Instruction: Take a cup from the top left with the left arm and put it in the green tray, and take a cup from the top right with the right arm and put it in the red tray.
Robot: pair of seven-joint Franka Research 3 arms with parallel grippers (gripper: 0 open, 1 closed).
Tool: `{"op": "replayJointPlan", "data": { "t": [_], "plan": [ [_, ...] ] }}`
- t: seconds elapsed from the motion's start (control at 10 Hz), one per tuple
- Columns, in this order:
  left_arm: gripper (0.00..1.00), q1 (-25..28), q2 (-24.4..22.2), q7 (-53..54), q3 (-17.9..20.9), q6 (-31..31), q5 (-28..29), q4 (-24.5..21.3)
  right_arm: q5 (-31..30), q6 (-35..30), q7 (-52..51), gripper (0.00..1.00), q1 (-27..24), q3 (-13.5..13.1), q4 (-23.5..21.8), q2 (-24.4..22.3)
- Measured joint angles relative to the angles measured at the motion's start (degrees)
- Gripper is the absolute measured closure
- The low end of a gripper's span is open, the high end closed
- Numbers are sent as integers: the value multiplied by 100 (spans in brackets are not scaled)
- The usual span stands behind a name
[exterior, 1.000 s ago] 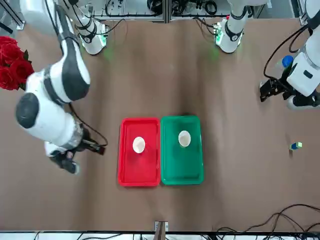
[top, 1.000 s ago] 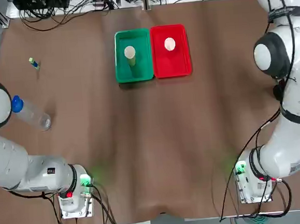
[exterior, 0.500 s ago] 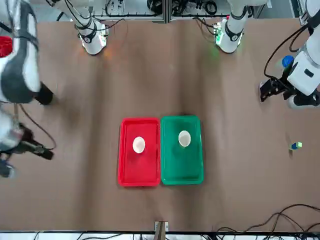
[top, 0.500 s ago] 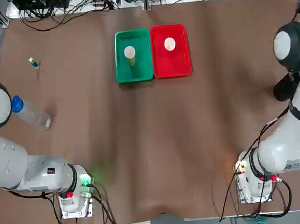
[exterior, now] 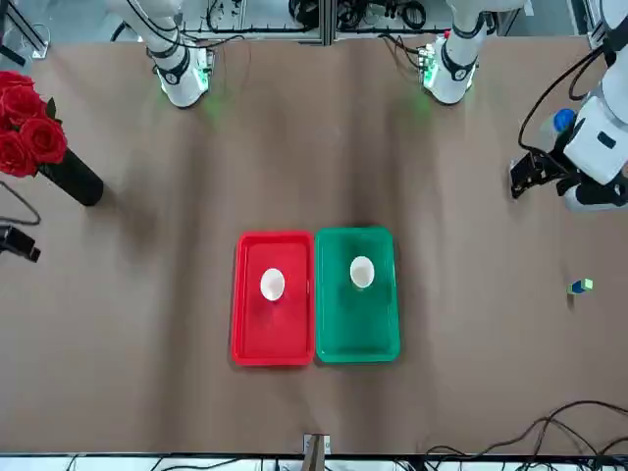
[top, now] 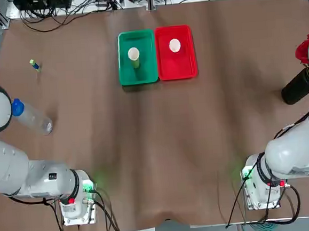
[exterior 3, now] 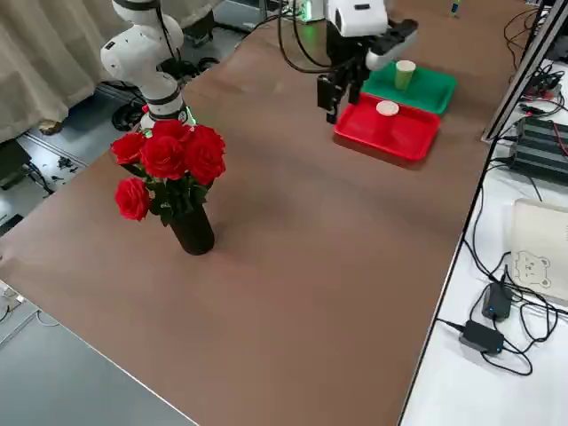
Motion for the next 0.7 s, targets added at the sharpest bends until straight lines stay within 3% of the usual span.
{"op": "replayJointPlan", "data": {
  "t": [0.2,0.5,0.7],
  "plan": [
    [0,40,0,162,14,0,0,1,14,6,-30,17,31,11,-462,-529],
    [0,45,0,180,22,0,0,2,401,43,-32,13,44,-1,-603,-1027],
    [0,45,0,178,25,0,0,2,494,126,-32,13,43,-44,-670,-1111]
  ]
}}
